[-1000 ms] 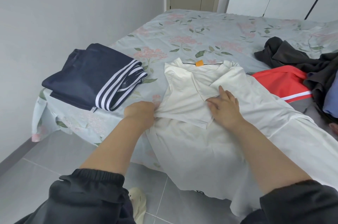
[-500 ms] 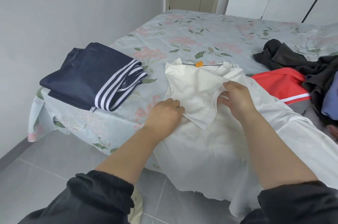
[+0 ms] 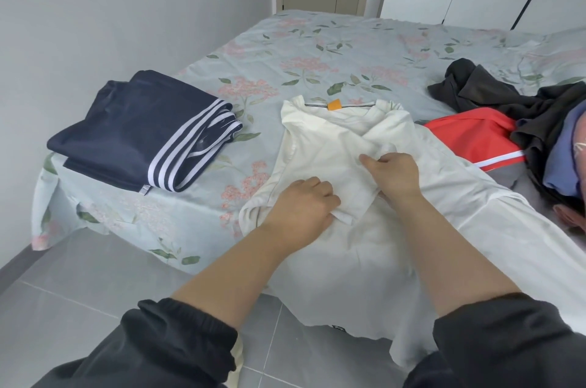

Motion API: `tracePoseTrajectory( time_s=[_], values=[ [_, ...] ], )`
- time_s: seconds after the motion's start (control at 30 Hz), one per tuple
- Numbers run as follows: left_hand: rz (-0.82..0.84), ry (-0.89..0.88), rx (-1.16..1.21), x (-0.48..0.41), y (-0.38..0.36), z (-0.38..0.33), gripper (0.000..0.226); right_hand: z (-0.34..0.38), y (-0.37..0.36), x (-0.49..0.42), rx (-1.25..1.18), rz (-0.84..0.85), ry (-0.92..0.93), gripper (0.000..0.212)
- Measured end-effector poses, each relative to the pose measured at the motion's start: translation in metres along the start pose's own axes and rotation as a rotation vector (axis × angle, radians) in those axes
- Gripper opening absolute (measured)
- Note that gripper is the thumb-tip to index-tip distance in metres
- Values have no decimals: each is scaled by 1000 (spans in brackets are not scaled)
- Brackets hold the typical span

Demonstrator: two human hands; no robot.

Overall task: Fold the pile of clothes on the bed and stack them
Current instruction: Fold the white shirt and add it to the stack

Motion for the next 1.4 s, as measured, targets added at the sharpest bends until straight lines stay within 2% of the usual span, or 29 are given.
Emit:
tracePoseTrajectory(
  time_s=[0.07,0.13,0.2,0.3,0.37,0.4,0.43,0.47,0.53,0.57,0.63,0.7,0.77,0.87,1.0,1.1,1.17,1.23,1.3,1.37,1.4],
  values=[
    [7,3,52,-3,-2,-5,9,2,-1,0,140,-24,52,44],
    [36,22,89,-5,-5,-8,13,2,8,-4,14,-83,38,38],
    [118,31,69,-7,-10,-6,18,-4,25,-12,-120,-176,-9,40],
    [171,76,149,-7,-15,-2,21,-14,35,-11,71,-227,17,37],
    [106,200,310,-8,-10,8,33,-18,31,-6,240,-212,19,12],
    [49,276,370,-9,-6,16,35,-16,31,-5,322,-222,28,19],
    [-18,328,359,-9,0,25,33,-10,31,-5,387,-241,49,37],
    [-78,360,270,-9,8,35,30,4,34,-1,417,-284,106,49],
    [-99,456,91,-4,18,57,28,39,31,13,412,-345,331,59],
    [-44,530,52,-1,17,71,31,53,18,22,426,-293,457,59],
    [131,655,81,12,8,94,46,59,-28,44,571,-25,623,58],
    [267,699,180,24,3,106,70,34,-69,56,820,232,603,57],
    [296,718,274,34,5,113,83,20,-79,53,903,271,544,57],
    [221,736,354,47,15,118,70,21,-76,50,884,190,544,56],
    [116,745,241,66,36,114,46,23,-74,54,896,127,570,53],
    [-30,883,217,77,46,116,11,24,-71,54,858,112,574,51],
    [-110,1001,399,86,44,120,2,24,-70,54,817,97,565,50],
    [-130,1091,535,95,42,121,6,23,-68,53,793,88,552,49],
    [-39,1067,246,96,52,120,9,24,-66,52,784,84,541,49],
    [127,994,-109,88,54,107,14,24,-65,53,785,89,530,50],
    [211,961,-198,83,49,101,18,24,-65,53,786,93,527,50]
  ],
)
Point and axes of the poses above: each hand's wrist, its own x-axis away from the middle knuckle, its own y-axis out of the back of the hand, z = x × y, the point moved 8 cm from there along -x, towards the middle knuckle, and after that the axes turned 11 degrees about x, right-handed, at the moved point
